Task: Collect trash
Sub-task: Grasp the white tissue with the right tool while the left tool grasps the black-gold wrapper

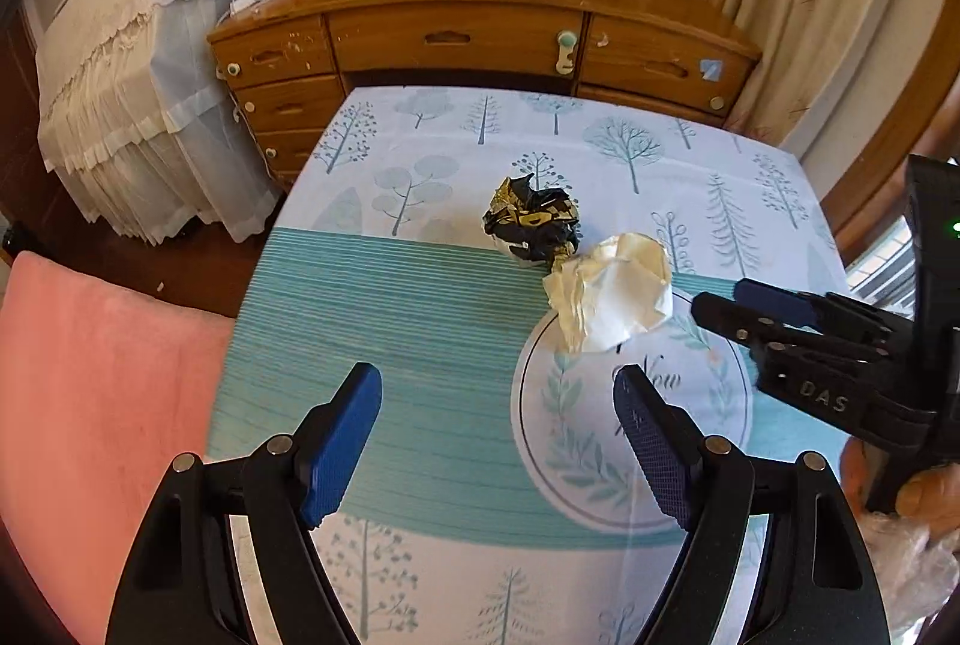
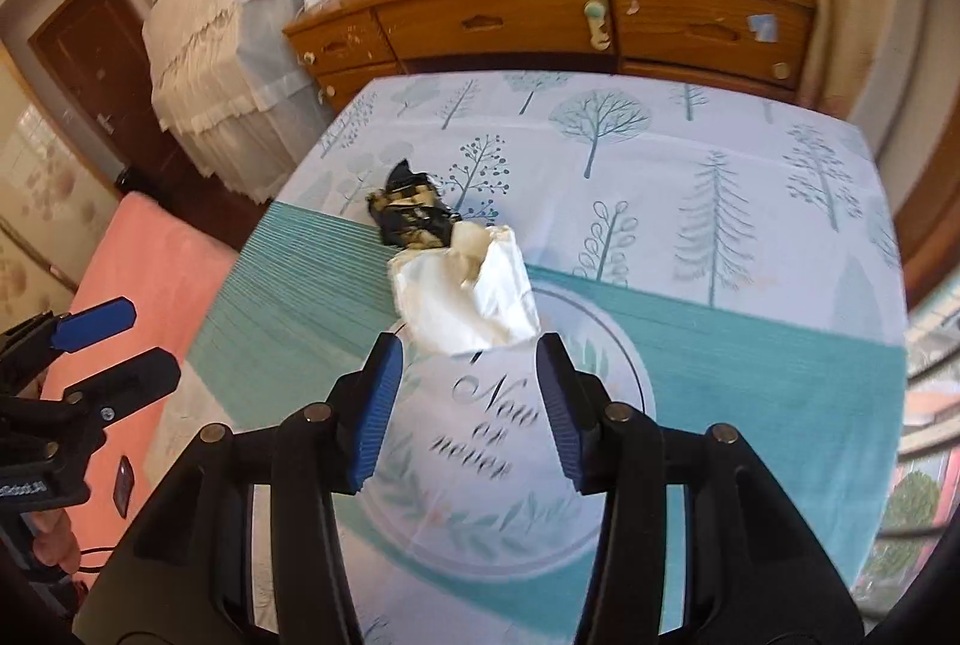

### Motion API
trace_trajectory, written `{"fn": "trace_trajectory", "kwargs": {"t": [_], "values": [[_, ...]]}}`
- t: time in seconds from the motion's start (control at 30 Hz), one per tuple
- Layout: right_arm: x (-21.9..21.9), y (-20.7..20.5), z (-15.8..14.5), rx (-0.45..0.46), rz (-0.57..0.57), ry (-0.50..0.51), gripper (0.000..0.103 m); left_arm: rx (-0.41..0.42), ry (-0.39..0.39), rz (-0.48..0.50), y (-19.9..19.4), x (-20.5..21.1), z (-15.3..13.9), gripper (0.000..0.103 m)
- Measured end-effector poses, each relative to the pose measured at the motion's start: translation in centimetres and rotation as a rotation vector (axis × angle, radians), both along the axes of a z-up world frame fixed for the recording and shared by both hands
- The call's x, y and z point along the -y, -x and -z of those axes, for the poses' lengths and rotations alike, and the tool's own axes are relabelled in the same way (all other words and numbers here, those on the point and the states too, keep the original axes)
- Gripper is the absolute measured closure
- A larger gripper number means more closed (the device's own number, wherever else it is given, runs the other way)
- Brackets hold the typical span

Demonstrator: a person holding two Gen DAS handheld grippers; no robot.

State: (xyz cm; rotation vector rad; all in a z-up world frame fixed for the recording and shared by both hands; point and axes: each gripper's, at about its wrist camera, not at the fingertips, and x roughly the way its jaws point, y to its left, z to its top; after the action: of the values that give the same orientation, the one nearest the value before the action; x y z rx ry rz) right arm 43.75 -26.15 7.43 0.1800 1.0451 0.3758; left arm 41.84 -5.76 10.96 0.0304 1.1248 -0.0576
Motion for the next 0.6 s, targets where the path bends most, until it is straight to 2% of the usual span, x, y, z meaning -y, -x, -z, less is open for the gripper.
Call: {"fn": "trace_trajectory", "kwargs": {"t": [0.13, 0.37, 0.43, 0.47, 0.5, 0.6], "values": [[-0.9, -3.7, 3.6, -0.049, -0.075, -0.001, 0.06, -0.033, 0.002, -0.022, -3.4, 0.4, 2.3, 0.021], [-2.8, -5.9, 6.6, -0.066, -0.205, -0.032, 0.06, -0.046, 0.013, -0.031, -7.0, 0.7, 3.8, 0.021], [-3.1, -5.7, 6.9, -0.063, -0.229, -0.044, 0.067, -0.046, 0.012, -0.026, -7.8, 1.1, 3.8, 0.021], [-3.2, -5.7, 6.9, -0.068, -0.244, -0.054, 0.076, -0.047, 0.014, -0.024, -8.2, 1.3, 3.9, 0.021], [-3.2, -5.6, 7.1, -0.076, -0.253, -0.063, 0.08, -0.049, 0.016, -0.022, -8.4, 1.3, 3.8, 0.021], [-2.3, -5.6, 6.7, -0.07, -0.253, -0.09, 0.08, -0.057, 0.028, -0.02, -9.7, 1.8, 4.0, 0.021]]}}
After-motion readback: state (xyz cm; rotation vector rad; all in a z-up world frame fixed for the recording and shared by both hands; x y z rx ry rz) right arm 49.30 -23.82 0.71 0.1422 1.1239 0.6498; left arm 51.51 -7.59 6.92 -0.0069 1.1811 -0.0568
